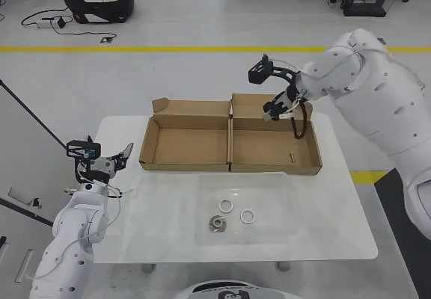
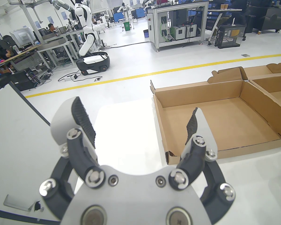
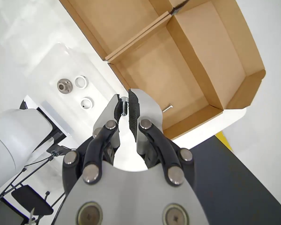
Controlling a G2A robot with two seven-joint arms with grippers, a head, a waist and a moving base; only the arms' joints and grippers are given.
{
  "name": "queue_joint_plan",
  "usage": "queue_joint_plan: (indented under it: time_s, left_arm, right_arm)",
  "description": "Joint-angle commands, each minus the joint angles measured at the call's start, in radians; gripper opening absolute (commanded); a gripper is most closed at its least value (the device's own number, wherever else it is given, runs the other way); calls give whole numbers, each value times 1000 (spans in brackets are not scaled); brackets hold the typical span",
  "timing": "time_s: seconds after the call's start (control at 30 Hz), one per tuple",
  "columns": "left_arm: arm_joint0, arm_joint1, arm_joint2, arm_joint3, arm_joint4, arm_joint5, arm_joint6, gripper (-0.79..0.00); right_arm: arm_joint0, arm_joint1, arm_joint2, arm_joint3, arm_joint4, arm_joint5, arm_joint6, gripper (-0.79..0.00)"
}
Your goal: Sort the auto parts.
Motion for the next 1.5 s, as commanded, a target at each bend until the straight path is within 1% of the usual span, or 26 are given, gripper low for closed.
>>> queue_joint_plan:
  time_s: [0.0,0.27,0.43,0.6,0.93,1.17,1.47]
  left_arm:
    - [0,0,0,0,0,0,0,0]
    - [0,0,0,0,0,0,0,0]
    - [0,0,0,0,0,0,0,0]
    - [0,0,0,0,0,0,0,0]
    - [0,0,0,0,0,0,0,0]
    - [0,0,0,0,0,0,0,0]
    - [0,0,0,0,0,0,0,0]
  right_arm:
    - [11,-15,-33,38,-32,-5,-5,-785]
    - [27,-80,-147,192,-138,-11,-43,-785]
    - [23,-116,-185,291,-175,-55,-117,-785]
    - [13,-145,-219,390,-218,-75,-155,-785]
    - [-15,-199,-262,536,-278,-88,-204,-785]
    - [-44,-234,-280,613,-307,-96,-264,-785]
    - [-88,-277,-285,689,-292,-115,-303,-785]
